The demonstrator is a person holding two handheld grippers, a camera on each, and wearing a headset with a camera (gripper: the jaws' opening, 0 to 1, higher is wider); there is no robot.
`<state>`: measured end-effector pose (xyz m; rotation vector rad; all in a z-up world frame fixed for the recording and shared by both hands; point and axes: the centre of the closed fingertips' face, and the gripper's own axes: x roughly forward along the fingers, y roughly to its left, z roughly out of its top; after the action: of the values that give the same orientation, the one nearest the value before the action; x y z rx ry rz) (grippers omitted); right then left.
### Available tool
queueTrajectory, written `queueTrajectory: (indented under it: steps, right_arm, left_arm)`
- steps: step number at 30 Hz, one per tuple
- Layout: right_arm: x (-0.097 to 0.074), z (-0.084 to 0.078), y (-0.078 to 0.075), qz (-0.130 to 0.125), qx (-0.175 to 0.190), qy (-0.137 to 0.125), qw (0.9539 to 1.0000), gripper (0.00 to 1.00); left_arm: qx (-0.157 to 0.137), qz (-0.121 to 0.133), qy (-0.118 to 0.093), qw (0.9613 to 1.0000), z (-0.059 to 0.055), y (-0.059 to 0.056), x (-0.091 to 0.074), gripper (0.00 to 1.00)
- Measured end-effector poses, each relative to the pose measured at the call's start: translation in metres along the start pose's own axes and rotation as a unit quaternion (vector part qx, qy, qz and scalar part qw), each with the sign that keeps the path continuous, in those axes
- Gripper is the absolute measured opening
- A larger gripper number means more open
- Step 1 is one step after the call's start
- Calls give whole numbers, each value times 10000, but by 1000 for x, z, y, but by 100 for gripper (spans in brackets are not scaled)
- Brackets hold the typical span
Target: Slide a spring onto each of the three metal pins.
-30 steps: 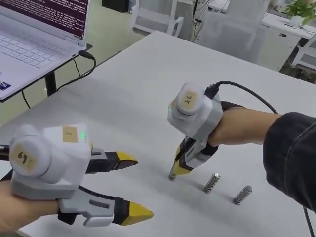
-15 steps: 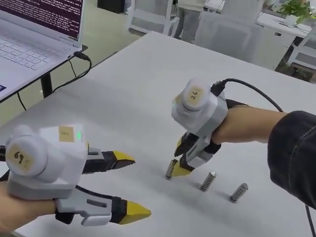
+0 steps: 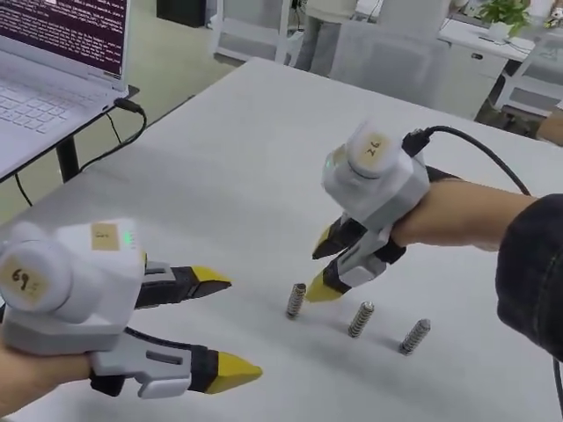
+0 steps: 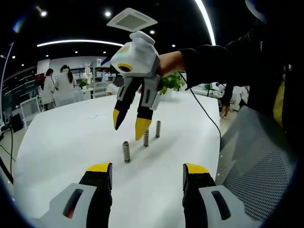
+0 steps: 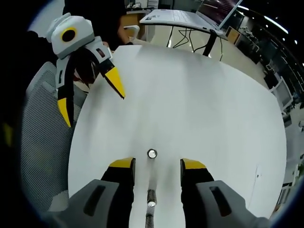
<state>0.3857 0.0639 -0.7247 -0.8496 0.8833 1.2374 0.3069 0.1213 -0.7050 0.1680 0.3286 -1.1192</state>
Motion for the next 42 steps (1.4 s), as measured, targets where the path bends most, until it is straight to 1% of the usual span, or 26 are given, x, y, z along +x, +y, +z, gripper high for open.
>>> queueTrajectory:
  steps: [3,4,9,11,13,15,19,22,24,25,27,30,37,41,42]
  right_arm:
    - [-9,2,1,-84,88,-202,9997,37]
    - [-13,3,1,-122,147,-315,9993,37]
    - [-29,-2,0,-313,297,-554,9975,38]
    - [-36,-3,0,-398,401,-700,9959,39]
    - [-42,-6,0,-457,465,-778,9948,38]
    - [-49,-10,0,-567,561,-908,9927,38]
    - [-59,-19,1,-785,693,-1057,9889,38]
    - [-67,-29,3,-908,933,-1272,9833,38]
    - [-70,-36,4,-969,1014,-1308,9814,39]
    - [-74,-39,6,-1031,1075,-1376,9792,40]
    - [-78,-44,9,-1115,1124,-1452,9767,41]
    - [-86,-54,16,-1248,1235,-1599,9714,41]
    - [-91,-78,27,-1487,1453,-1767,9621,41]
    - [-95,-84,34,-1656,1554,-1931,9545,43]
    - [-97,-89,34,-1692,1581,-1974,9526,44]
  left_arm:
    - [2,-7,5,10000,1,0,1,56]
    - [3,-11,3,10000,2,0,1,56]
    - [11,-19,1,10000,5,1,4,56]
    - [26,-34,1,10000,7,1,6,56]
    - [43,-49,6,10000,9,0,7,56]
    - [52,-59,16,10000,11,1,8,56]
    - [59,-73,6,10000,14,0,9,56]
    - [75,-115,12,9999,17,-2,12,56]
    - [87,-144,21,9999,18,-4,13,56]
    - [92,-159,24,9998,18,-5,14,56]
    - [94,-175,32,9998,19,-6,15,56]
    - [84,-190,24,9998,20,-7,17,56]
    - [74,-233,51,9997,22,-10,20,57]
    - [58,-242,56,9997,22,-11,21,57]
    - [46,-242,60,9997,21,-11,21,57]
